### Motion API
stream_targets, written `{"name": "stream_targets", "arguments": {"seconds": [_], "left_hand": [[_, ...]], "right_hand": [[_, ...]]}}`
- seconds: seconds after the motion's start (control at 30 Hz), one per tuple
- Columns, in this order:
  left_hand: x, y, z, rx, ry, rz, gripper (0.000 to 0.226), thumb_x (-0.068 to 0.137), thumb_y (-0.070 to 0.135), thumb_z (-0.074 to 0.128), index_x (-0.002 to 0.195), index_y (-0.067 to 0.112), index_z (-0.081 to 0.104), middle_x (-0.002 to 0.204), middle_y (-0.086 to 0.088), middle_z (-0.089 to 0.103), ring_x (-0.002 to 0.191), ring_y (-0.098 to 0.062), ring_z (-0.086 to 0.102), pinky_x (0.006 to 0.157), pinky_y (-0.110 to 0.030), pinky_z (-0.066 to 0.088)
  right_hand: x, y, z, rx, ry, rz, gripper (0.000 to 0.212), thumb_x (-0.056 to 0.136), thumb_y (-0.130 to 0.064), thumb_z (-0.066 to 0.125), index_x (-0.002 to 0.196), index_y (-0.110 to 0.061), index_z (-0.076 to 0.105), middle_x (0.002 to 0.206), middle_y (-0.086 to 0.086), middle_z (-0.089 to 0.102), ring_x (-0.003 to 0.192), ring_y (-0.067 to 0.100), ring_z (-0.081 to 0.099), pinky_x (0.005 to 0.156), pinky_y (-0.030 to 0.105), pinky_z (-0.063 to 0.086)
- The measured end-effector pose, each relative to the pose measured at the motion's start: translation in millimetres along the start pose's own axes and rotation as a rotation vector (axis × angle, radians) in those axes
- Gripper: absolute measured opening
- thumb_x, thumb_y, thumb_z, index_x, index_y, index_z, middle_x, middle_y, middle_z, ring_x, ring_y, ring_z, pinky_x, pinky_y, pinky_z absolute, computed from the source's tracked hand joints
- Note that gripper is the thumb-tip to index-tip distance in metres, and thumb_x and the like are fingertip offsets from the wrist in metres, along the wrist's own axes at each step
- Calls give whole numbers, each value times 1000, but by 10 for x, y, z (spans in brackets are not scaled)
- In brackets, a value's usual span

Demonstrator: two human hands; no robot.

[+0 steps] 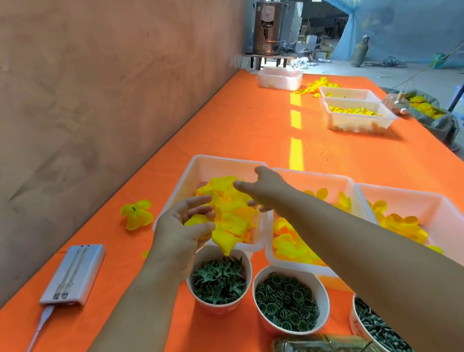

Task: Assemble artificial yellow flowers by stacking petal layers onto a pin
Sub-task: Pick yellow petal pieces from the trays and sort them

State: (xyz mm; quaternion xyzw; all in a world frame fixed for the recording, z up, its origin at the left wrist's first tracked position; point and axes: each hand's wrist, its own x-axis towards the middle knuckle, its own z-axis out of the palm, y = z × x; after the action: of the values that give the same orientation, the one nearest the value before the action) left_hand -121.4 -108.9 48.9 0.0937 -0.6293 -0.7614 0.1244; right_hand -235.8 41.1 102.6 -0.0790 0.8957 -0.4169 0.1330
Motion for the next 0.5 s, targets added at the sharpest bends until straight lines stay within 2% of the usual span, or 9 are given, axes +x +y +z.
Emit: {"name": "stream_targets", "arguments": {"seconds": [0.03,0.07,0.13,0.17,0.27,0.3,0.37,0.43,0.5], "left_hand": [[-37,57,7,-17,-11,-11,50,78,-20,67,105,22,71,98,-2,70,84,-9,70,69,-32,54],[-55,78,14,-19,-40,9,51,77,-21,67,106,21,70,103,-6,66,83,-11,70,67,-32,55],[-76,105,47,-12,-76,23,54,73,-17,73,109,22,68,110,-9,61,82,-16,68,67,-34,55],[-75,100,65,-8,-102,24,54,71,-14,75,110,23,67,111,-10,61,82,-19,67,68,-35,56],[-74,84,175,-58,-93,18,51,75,-14,74,111,21,66,111,-11,60,82,-19,67,63,-31,56],[-79,82,221,-92,-52,-15,46,79,-13,71,111,19,65,110,-13,61,81,-19,68,61,-31,56],[-74,59,287,-151,19,-79,31,85,-6,69,108,13,65,106,-15,67,81,-24,70,59,-36,58],[-66,11,304,-166,24,-123,16,88,5,69,102,11,69,96,-12,74,85,-28,72,58,-39,59],[-82,-16,326,-194,2,-158,12,91,12,66,101,11,71,93,-9,76,85,-28,73,57,-38,59]], "right_hand": [[-44,-21,-27,41,-33,-72,58,92,-46,65,138,-15,47,109,2,61,91,22,72,73,38,57],[-110,-42,-62,108,-140,-126,50,90,-49,67,131,-22,56,111,0,66,90,18,72,71,34,56],[-259,-64,-128,75,-395,-185,34,84,-45,76,112,-29,68,100,-3,70,80,11,68,61,27,53],[-313,-48,-148,22,-447,-213,31,81,-37,81,107,-25,71,92,0,68,75,12,64,58,26,50],[-398,14,-169,20,-340,-270,28,79,-14,83,98,0,69,80,12,61,70,20,55,59,31,42],[-412,36,-183,63,-305,-272,23,79,-10,82,93,2,69,80,13,62,71,20,55,62,33,41],[-439,86,-199,142,-258,-280,13,79,-6,81,78,-7,67,73,8,64,68,18,56,63,31,42],[-457,141,-196,202,-209,-295,24,81,-2,78,69,-16,62,63,-3,62,58,10,55,56,22,41],[-493,185,-200,273,-203,-275,25,83,-1,76,70,-20,66,60,-10,65,54,3,59,50,17,44]]}}
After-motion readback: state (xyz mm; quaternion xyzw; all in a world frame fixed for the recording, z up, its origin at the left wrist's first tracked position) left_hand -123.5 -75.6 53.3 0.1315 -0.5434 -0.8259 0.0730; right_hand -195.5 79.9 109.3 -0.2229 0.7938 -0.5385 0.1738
